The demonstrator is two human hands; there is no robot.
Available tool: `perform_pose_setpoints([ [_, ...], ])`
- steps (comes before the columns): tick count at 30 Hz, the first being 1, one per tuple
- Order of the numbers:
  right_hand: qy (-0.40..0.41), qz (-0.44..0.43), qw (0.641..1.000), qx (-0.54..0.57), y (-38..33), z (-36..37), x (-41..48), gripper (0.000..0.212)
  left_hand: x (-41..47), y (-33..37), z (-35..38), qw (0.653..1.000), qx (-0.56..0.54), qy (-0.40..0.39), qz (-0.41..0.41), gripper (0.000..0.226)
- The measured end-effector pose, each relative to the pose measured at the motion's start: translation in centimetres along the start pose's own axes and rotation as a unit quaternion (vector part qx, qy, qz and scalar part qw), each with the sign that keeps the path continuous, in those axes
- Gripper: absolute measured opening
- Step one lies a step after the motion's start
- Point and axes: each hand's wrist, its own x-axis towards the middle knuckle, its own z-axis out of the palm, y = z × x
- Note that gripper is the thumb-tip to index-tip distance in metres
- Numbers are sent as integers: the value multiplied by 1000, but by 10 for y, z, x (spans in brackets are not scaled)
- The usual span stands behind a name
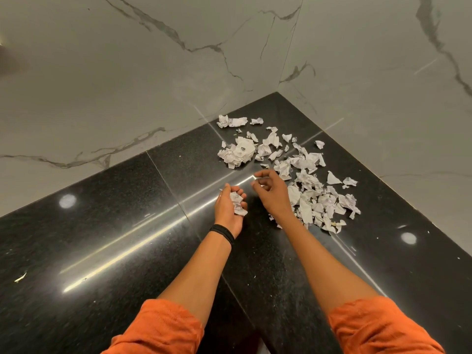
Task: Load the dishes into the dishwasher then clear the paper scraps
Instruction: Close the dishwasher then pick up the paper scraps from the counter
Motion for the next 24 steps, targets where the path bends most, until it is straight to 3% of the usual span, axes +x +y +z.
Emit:
perform_pose_setpoints([
  [5,-6,-26,998,50,-20,4,-35,14,-7,-9,5,1000,3,-19,-8,33],
  [9,-26,-82,996,-30,-15,16,-51,14,-21,-8,7,999,-21,-37,-27,46],
  [16,30,-47,998,20,-16,9,-42,12,-20,-4,7,998,-40,-30,-34,37],
  [19,38,-36,997,-58,-6,1,-19,12,-15,2,6,998,-41,-17,-34,34],
  [24,-16,-39,975,-220,10,-2,18,20,-2,5,2,999,-43,-14,-30,34],
])
